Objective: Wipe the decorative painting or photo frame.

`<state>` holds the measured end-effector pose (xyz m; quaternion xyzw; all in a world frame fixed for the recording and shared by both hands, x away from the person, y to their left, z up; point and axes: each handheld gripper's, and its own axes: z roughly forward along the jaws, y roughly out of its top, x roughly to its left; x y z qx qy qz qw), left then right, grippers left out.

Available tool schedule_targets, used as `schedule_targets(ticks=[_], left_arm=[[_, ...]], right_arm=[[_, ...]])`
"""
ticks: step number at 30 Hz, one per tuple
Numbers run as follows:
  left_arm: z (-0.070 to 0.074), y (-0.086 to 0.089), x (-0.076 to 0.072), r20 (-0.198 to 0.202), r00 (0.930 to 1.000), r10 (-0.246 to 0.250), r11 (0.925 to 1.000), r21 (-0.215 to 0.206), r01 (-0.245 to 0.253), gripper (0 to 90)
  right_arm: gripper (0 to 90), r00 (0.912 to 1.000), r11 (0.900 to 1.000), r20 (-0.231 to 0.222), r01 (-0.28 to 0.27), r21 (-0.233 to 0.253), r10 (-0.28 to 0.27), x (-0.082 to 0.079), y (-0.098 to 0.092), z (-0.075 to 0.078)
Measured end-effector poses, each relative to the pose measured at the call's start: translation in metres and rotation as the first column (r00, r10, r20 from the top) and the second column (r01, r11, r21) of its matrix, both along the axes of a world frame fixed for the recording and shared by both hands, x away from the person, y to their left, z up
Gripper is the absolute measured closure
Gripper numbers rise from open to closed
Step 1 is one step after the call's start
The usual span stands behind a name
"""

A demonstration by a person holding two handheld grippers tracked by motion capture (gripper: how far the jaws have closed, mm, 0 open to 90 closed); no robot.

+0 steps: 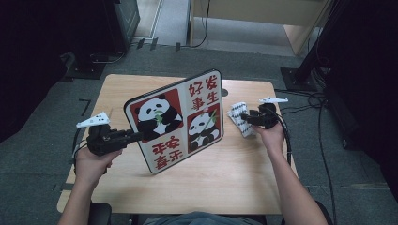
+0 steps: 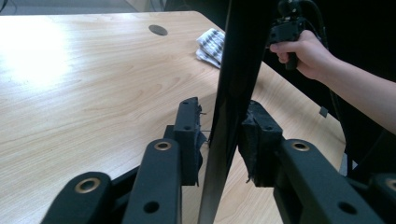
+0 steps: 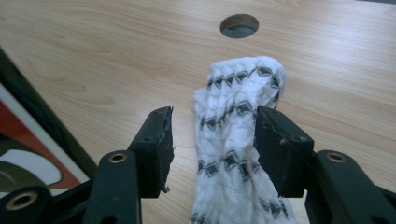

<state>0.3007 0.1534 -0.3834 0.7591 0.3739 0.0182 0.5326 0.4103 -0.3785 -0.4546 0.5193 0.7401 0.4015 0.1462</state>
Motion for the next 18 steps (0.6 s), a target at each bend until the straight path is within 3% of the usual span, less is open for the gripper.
schedule_targets(ticks=[18], left_arm=[[-0.008, 0.002, 0.006, -0.013, 0.9991, 0.04, 0.9985, 0.039, -0.039, 51.9]], right_arm=[[46.1, 0.9946, 0.995, -0.034, -0.098, 0.004, 0.098, -0.026, 0.011, 0.018]])
